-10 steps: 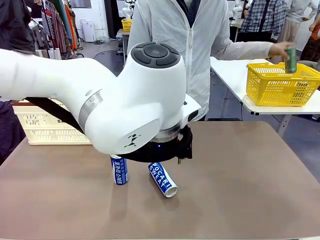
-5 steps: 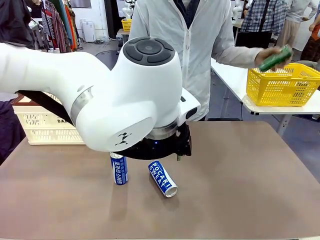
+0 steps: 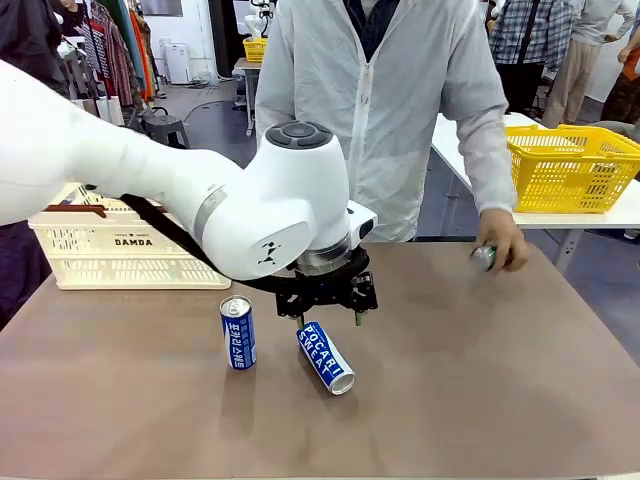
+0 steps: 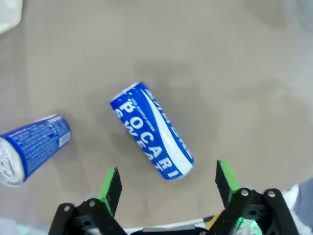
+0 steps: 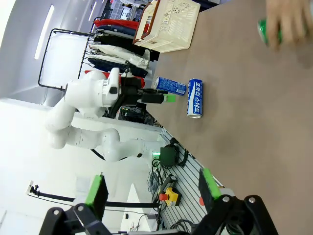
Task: Place the drinks into the Shopping basket.
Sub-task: Pick up one drink and place it into the Shopping basket.
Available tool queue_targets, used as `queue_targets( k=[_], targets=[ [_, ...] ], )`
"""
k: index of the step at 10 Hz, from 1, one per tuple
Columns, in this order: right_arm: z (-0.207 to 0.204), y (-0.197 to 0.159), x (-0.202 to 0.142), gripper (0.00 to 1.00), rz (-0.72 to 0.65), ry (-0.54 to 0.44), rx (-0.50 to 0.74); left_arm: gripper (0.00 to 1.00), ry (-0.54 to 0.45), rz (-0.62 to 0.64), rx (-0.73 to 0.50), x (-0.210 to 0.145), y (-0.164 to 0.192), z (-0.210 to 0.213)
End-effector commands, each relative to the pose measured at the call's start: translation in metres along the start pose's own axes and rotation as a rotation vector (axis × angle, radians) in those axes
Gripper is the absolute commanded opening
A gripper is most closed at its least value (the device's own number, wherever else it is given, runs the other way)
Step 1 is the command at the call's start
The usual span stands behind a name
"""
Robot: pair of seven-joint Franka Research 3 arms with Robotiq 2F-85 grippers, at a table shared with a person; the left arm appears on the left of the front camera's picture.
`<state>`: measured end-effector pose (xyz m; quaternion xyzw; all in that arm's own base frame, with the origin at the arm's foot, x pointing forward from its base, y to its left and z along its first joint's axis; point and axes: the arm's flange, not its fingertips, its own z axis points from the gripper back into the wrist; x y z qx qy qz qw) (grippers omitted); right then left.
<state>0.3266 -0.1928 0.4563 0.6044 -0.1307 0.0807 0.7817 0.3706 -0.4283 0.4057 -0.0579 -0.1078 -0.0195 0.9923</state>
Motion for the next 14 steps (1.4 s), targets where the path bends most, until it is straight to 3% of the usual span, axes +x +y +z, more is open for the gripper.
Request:
queue_targets(
  k=[1, 3, 5, 7, 8, 9, 10, 14],
  targets=[
    [0.003, 0.003, -0.002, 1.00, 0.015, 0.016, -0.002, 1.00, 0.037, 0.104, 0.149, 0.006, -0.027, -0.005],
    [0.003, 0.003, -0.002, 1.00, 0.015, 0.016, -0.002, 1.00, 0.107, 0.226, 0.129, 0.006, -0.030, -0.012],
    [0.003, 0.003, -0.002, 1.00, 0.015, 0.016, -0.002, 1.00, 0.211, 0.440, 0.088, 0.016, -0.030, -0.025],
    [0.003, 0.003, -0.002, 1.00, 0.015, 0.016, -0.002, 1.00, 0.185, 0.562, 0.130, 0.020, -0.022, -0.026],
    [0.003, 0.003, -0.002, 1.00, 0.015, 0.016, -0.002, 1.00, 0.217, 0.412, 0.111, 0.014, -0.027, -0.028],
    [0.003, 0.003, -0.002, 1.00, 0.015, 0.016, -0.002, 1.00, 0.217, 0.412, 0.111, 0.014, -0.027, -0.028],
    [0.003, 0.003, -0.002, 1.00, 0.015, 0.016, -0.002, 1.00, 0.219, 0.495, 0.115, 0.024, -0.022, -0.031],
    [0.003, 0.003, -0.002, 1.00, 0.015, 0.016, -0.002, 1.00, 0.140, 0.448, 0.112, 0.022, -0.010, -0.052]
  ],
)
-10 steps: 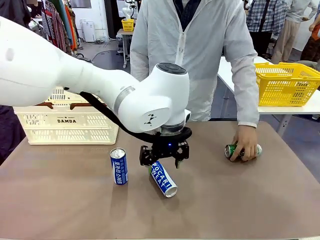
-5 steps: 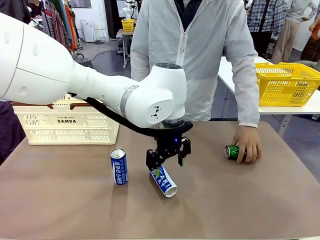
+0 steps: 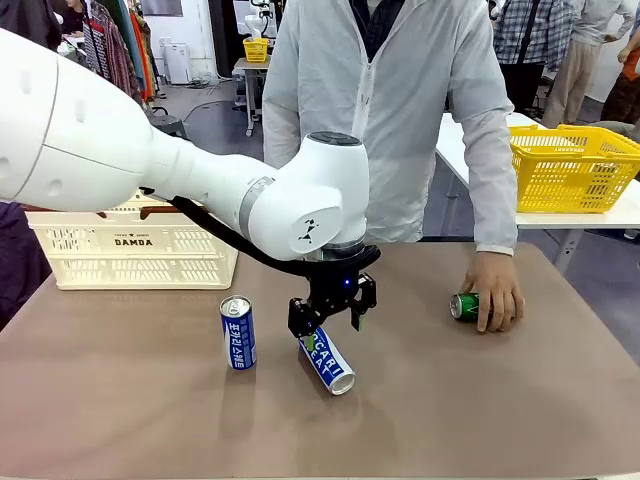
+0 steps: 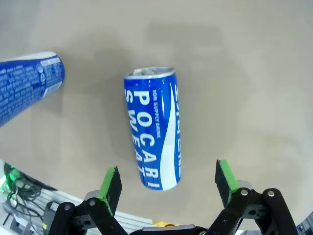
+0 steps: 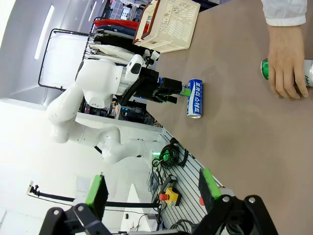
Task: Place the drinks into the Shopping basket.
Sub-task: Pick up one drink and place it into the Shopping basket.
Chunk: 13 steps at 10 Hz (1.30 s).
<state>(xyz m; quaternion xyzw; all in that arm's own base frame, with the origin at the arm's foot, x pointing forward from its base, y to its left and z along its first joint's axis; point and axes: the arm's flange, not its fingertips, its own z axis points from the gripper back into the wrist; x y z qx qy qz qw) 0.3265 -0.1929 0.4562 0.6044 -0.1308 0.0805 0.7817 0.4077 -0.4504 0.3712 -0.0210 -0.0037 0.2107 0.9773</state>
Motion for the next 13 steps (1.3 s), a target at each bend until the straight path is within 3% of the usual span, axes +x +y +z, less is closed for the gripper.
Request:
queue_targets(
  k=[1, 7, 8, 9, 10, 13],
  targets=[
    [0.003, 0.003, -0.002, 1.00, 0.015, 0.016, -0.002, 1.00, -0.040, -0.032, 0.002, -0.003, 0.008, -0.018],
    [0.003, 0.003, -0.002, 1.00, 0.015, 0.016, -0.002, 1.00, -0.027, -0.064, 0.044, -0.004, 0.012, -0.056],
    [0.003, 0.003, -0.002, 1.00, 0.015, 0.016, -0.002, 0.77, -0.034, -0.067, 0.049, -0.004, 0.011, -0.060],
    [0.003, 0.003, -0.002, 1.00, 0.015, 0.016, -0.002, 0.17, -0.025, -0.072, 0.057, -0.005, 0.011, -0.061],
    [0.003, 0.003, -0.002, 1.00, 0.015, 0.016, -0.002, 0.00, -0.030, -0.075, 0.061, -0.004, 0.011, -0.061],
    [0.003, 0.003, -0.002, 1.00, 0.015, 0.016, -0.002, 0.00, -0.031, -0.073, 0.067, -0.002, 0.014, -0.061]
  ],
)
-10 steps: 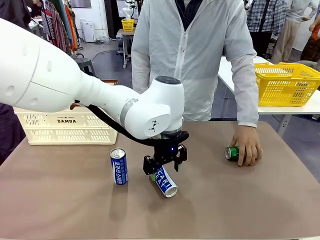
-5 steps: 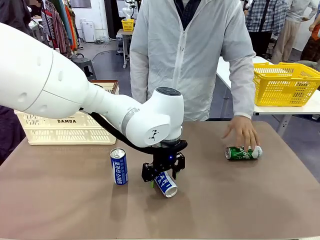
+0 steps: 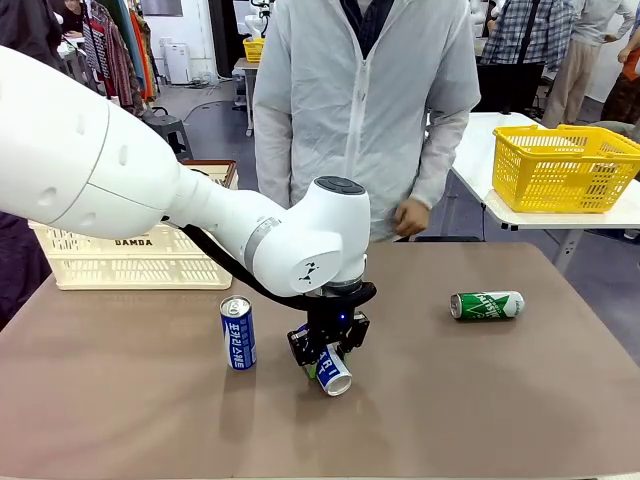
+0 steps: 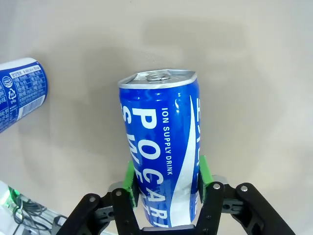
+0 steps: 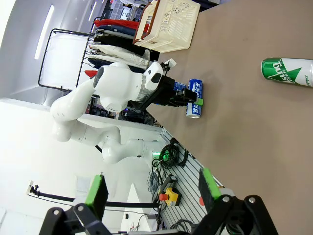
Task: Place the drinks into the Shopping basket.
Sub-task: Pick up one drink and place it into the Shopping basket.
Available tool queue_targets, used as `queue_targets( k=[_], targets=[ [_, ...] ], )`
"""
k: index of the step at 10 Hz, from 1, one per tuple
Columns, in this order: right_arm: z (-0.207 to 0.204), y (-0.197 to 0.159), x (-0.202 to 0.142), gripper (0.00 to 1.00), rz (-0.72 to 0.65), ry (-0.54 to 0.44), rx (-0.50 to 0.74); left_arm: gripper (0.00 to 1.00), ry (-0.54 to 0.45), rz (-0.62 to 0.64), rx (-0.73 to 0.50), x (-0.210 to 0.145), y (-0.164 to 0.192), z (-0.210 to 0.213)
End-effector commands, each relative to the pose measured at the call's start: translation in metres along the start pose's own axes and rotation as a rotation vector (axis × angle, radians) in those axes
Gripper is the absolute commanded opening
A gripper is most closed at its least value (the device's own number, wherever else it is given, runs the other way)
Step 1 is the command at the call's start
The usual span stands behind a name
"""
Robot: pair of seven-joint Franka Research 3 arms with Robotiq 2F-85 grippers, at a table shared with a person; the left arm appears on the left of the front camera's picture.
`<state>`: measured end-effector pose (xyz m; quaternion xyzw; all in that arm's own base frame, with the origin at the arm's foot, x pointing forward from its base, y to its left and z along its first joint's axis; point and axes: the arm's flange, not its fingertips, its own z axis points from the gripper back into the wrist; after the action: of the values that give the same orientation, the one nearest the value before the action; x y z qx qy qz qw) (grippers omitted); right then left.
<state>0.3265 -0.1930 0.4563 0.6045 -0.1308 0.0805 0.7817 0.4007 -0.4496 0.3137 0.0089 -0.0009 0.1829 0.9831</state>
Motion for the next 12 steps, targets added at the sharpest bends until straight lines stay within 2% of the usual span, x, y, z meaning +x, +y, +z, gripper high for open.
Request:
queue_targets(
  k=[1, 4, 5, 6, 8, 10, 11, 12],
  targets=[
    [0.003, 0.003, -0.002, 1.00, 0.015, 0.016, -0.002, 0.00, -0.024, -0.019, 0.009, 0.004, 0.007, -0.005],
    [0.003, 0.003, -0.002, 1.00, 0.015, 0.016, -0.002, 0.00, -0.025, -0.054, -0.020, 0.003, 0.015, 0.011],
    [0.003, 0.003, -0.002, 1.00, 0.015, 0.016, -0.002, 0.00, -0.051, -0.098, -0.046, 0.003, 0.024, 0.037],
    [0.003, 0.003, -0.002, 1.00, 0.015, 0.016, -0.002, 0.00, -0.072, -0.194, -0.091, 0.000, 0.037, 0.082],
    [0.003, 0.003, -0.002, 1.00, 0.015, 0.016, -0.002, 0.00, -0.103, -0.297, -0.126, -0.005, 0.070, 0.171],
    [0.003, 0.003, -0.002, 1.00, 0.015, 0.016, -0.002, 0.00, -0.104, -0.463, -0.148, 0.008, 0.108, 0.248],
    [0.003, 0.003, -0.002, 1.00, 0.015, 0.016, -0.002, 0.00, -0.119, -0.662, -0.164, 0.024, 0.135, 0.275],
    [0.003, 0.003, -0.002, 1.00, 0.015, 0.016, -0.002, 0.00, -0.217, -0.785, -0.105, 0.045, 0.167, 0.289]
  ],
)
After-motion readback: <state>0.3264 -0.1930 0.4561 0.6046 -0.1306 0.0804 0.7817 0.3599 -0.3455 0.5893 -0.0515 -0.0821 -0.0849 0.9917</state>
